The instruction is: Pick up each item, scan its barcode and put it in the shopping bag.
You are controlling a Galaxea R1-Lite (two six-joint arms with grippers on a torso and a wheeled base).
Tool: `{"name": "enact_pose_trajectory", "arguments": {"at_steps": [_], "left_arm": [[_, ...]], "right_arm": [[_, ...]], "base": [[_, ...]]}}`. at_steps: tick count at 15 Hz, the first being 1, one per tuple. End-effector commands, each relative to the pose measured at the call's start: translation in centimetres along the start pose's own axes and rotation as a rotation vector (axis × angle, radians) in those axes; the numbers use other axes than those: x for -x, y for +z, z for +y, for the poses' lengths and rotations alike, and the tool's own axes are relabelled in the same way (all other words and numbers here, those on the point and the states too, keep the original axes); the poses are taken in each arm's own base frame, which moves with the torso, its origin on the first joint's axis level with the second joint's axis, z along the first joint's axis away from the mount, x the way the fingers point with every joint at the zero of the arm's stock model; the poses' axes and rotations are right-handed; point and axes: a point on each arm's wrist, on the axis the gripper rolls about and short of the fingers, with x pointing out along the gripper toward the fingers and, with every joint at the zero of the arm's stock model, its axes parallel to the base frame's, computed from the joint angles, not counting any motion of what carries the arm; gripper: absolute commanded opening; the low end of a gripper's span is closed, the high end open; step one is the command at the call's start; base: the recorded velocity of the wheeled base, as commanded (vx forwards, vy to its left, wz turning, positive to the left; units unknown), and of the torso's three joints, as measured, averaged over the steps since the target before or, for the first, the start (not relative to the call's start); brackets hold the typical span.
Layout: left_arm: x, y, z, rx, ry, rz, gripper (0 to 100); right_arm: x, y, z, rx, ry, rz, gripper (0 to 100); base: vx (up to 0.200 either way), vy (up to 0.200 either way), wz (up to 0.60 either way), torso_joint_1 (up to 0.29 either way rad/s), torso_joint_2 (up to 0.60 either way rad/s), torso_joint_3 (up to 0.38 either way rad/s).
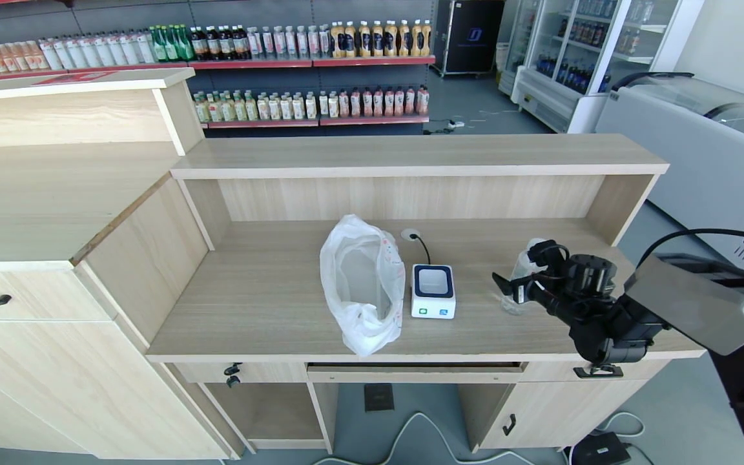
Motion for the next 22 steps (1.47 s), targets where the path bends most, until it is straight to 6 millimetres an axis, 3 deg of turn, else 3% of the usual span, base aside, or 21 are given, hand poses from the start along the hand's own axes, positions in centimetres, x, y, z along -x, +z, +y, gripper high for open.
{"name": "enact_pose_trajectory", "arguments": {"at_steps": [1, 2, 11, 14, 19, 20, 21, 22], "left_arm": [[0.0, 0.0, 0.0, 0.0, 0.0, 0.0, 100], [0.0, 0.0, 0.0, 0.0, -0.001, 0.0, 100], [0.0, 0.0, 0.0, 0.0, 0.0, 0.0, 100], [0.0, 0.0, 0.0, 0.0, 0.0, 0.0, 100], [0.0, 0.0, 0.0, 0.0, -0.001, 0.0, 100], [0.0, 0.0, 0.0, 0.0, 0.0, 0.0, 100], [0.0, 0.0, 0.0, 0.0, -0.001, 0.0, 100], [0.0, 0.0, 0.0, 0.0, 0.0, 0.0, 100]], "right_arm": [[-0.6, 0.0, 0.2, 0.004, 0.006, -0.017, 100], [-0.7, -0.1, 0.2, 0.006, 0.008, -0.02, 0], [-1.2, 0.5, 0.3, 0.013, 0.012, -0.047, 0], [-0.8, 2.0, 0.2, 0.005, 0.027, -0.071, 0], [5.2, 12.0, -0.7, -0.236, 0.178, -0.12, 0], [7.5, 14.5, -0.8, -0.306, 0.23, -0.127, 0], [11.5, 18.5, -0.9, -0.418, 0.314, -0.139, 0], [14.0, 21.0, -0.9, -0.486, 0.38, -0.141, 0]], "base": [[0.0, 0.0, 0.0, 0.0, 0.0, 0.0], [0.0, 0.0, 0.0, 0.0, 0.0, 0.0], [0.0, 0.0, 0.0, 0.0, 0.0, 0.0], [0.0, 0.0, 0.0, 0.0, 0.0, 0.0], [0.0, 0.0, 0.0, 0.0, 0.0, 0.0], [0.0, 0.0, 0.0, 0.0, 0.0, 0.0], [0.0, 0.0, 0.0, 0.0, 0.0, 0.0], [0.0, 0.0, 0.0, 0.0, 0.0, 0.0]]}}
